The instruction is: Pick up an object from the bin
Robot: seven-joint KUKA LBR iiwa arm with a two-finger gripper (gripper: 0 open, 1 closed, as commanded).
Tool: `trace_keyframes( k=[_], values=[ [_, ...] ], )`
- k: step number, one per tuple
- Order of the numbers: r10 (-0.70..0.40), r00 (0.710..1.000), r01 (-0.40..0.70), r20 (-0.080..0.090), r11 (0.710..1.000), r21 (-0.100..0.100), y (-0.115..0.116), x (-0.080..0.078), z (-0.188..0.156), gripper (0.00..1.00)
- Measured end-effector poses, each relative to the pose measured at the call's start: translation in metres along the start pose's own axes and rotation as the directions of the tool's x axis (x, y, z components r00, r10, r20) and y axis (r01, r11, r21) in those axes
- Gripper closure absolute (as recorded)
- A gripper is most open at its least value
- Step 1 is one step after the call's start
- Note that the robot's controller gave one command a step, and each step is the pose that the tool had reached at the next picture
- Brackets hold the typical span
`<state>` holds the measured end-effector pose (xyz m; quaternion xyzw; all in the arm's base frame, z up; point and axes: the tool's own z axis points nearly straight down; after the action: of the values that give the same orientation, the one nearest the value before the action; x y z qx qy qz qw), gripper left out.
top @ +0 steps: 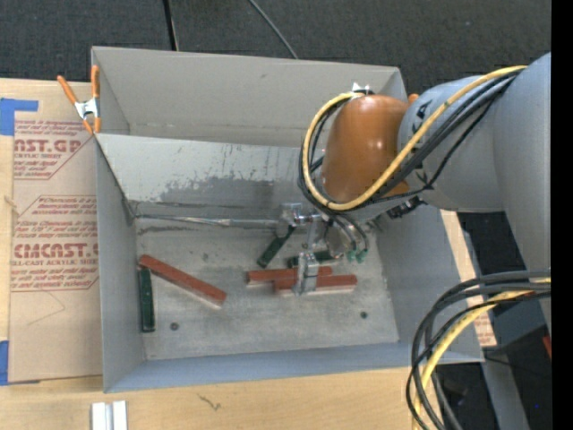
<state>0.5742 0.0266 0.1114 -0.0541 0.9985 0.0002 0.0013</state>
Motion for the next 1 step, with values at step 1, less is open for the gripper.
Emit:
trace_keyframes(
  k=[1],
  values=[
    [0.0,1.0,0.0,0.0,1.0,0.0,0.0001,0.0001,0.0001,0.0]
  ],
)
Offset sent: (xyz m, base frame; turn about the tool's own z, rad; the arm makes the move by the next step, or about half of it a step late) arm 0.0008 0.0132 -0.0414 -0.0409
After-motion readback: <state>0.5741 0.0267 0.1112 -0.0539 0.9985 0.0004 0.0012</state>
